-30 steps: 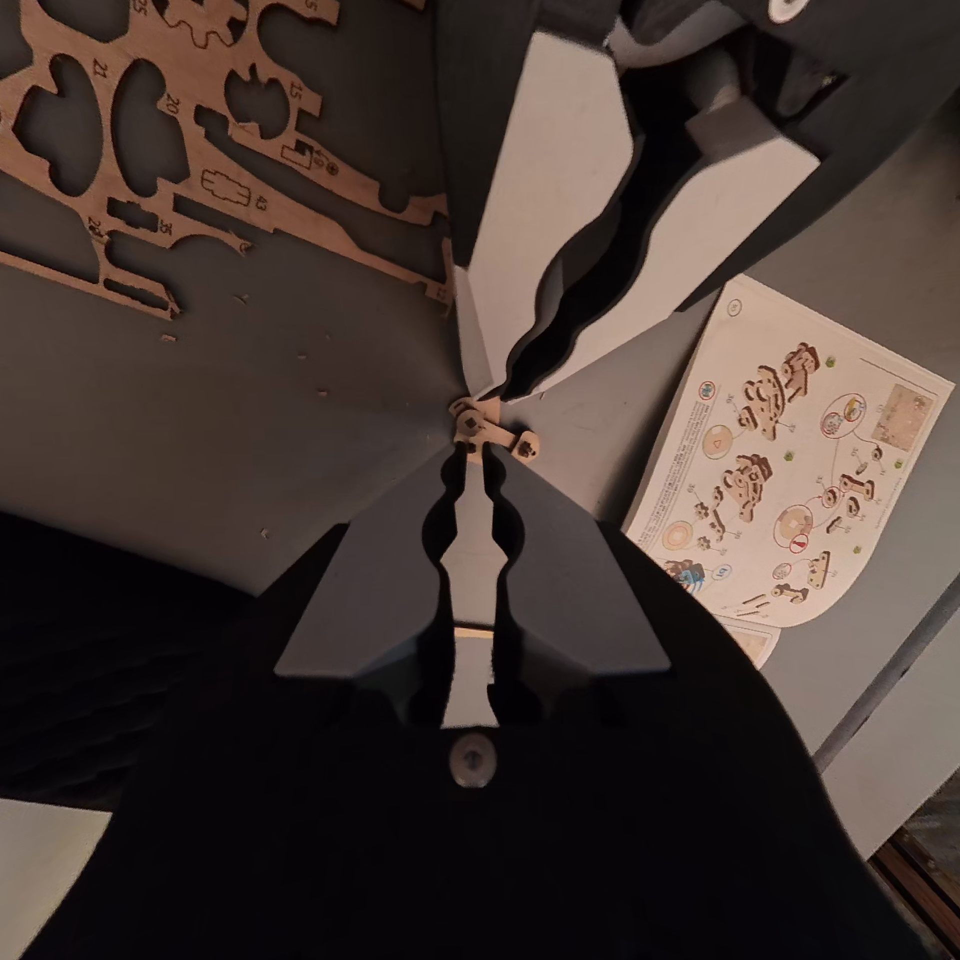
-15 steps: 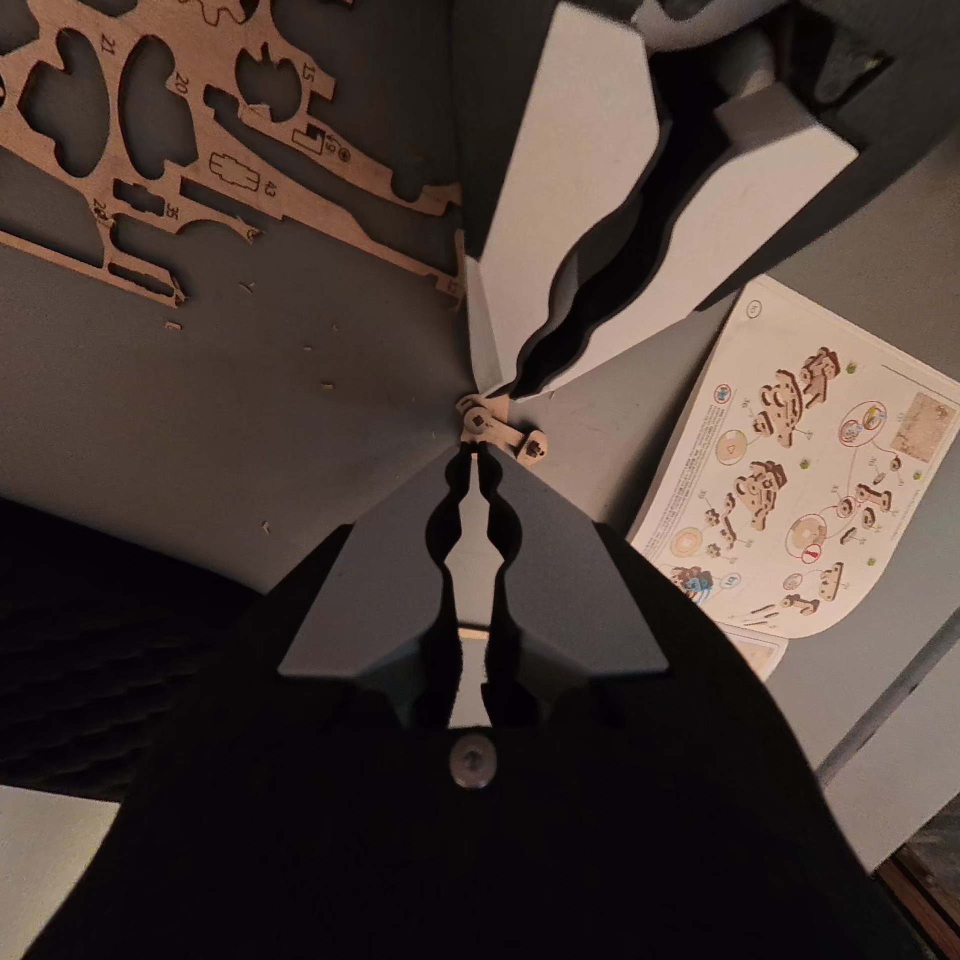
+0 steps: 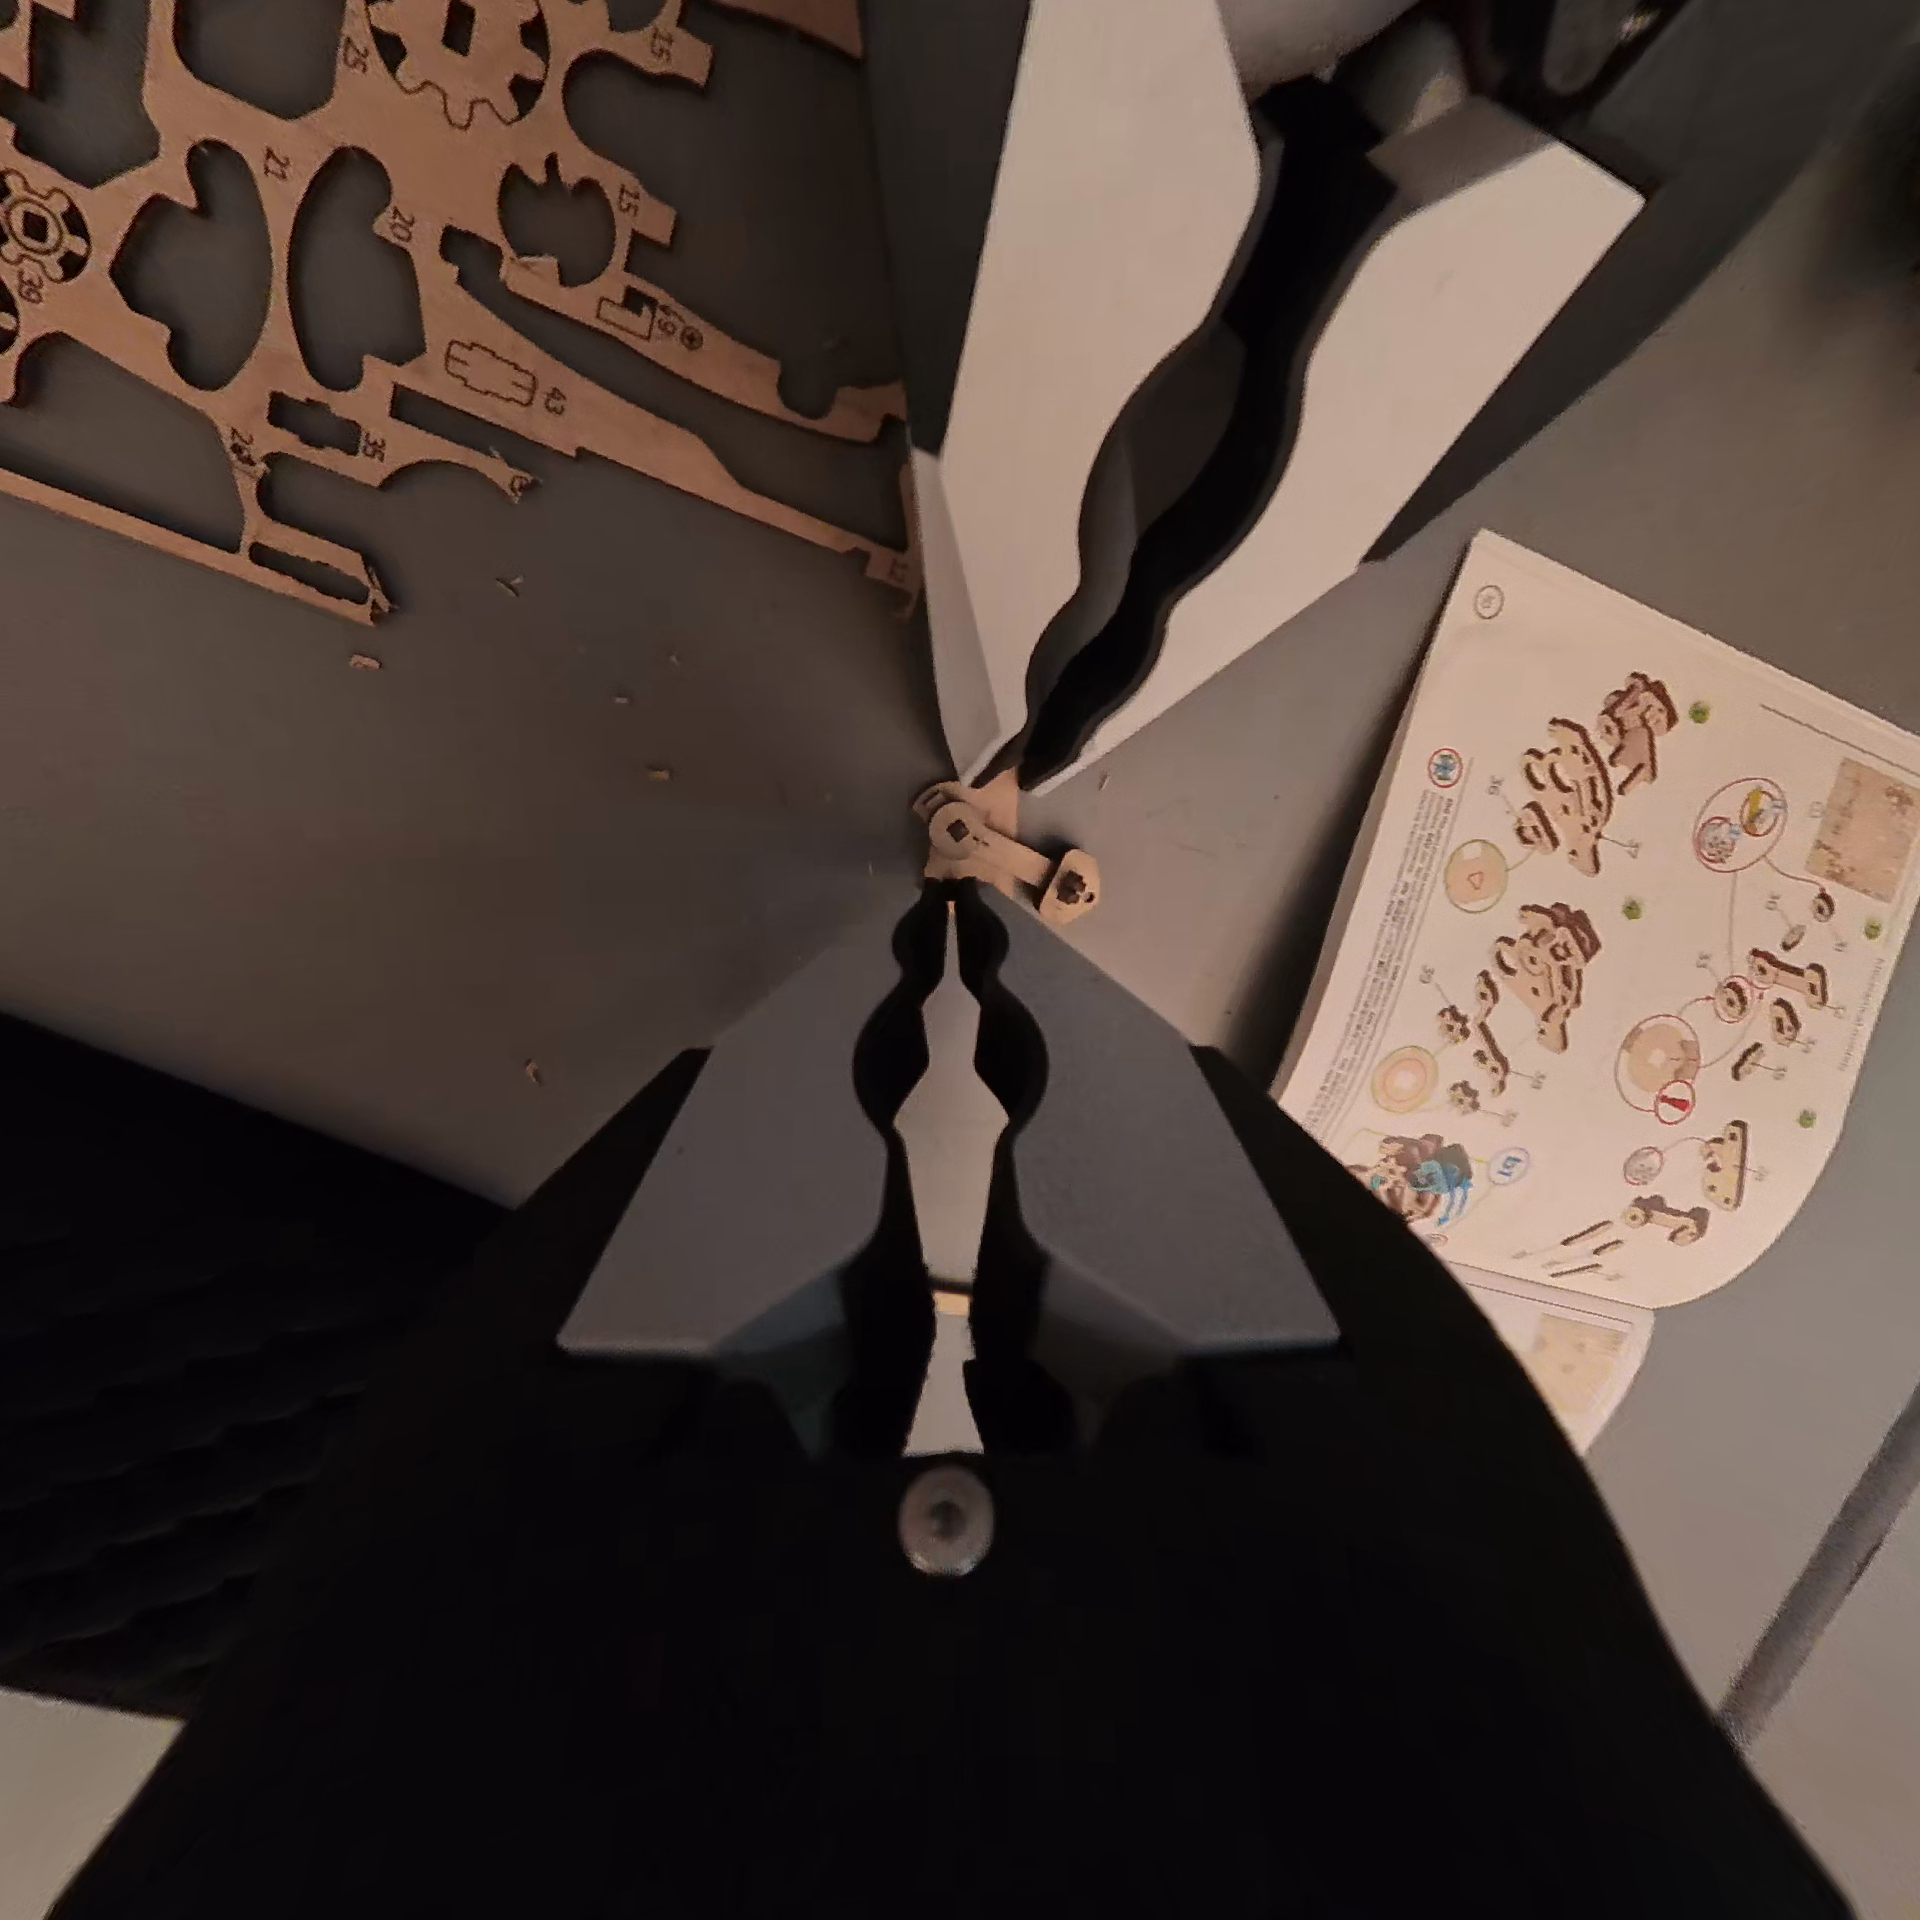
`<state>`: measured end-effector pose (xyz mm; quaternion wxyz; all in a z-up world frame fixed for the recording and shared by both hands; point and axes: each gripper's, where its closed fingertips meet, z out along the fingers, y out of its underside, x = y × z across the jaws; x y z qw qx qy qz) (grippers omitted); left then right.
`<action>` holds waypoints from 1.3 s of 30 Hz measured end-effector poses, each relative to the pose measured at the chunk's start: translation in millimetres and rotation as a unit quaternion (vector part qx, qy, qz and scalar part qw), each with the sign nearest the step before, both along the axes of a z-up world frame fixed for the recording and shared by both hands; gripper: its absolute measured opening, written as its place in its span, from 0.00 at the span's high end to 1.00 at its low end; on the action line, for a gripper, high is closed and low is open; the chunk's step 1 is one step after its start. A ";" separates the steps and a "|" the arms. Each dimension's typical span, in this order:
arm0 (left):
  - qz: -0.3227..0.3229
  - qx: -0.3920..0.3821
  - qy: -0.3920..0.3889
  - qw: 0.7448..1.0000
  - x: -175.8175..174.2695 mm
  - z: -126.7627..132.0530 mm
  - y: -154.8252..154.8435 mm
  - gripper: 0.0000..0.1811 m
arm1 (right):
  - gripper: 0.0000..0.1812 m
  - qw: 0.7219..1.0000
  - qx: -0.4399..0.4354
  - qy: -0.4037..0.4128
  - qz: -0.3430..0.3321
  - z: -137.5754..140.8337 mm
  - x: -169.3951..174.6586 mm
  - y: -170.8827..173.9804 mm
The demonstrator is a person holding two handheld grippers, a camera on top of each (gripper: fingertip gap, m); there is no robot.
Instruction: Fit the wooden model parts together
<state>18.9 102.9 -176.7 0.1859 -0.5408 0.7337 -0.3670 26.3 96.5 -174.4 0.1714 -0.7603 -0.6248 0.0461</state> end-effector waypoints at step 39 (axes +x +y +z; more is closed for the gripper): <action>0.000 0.001 0.000 1.000 -0.1 0.1 -0.1 0.97 | 1.00 0.999 -0.033 -0.019 -0.038 -2.7 0.6 -1.0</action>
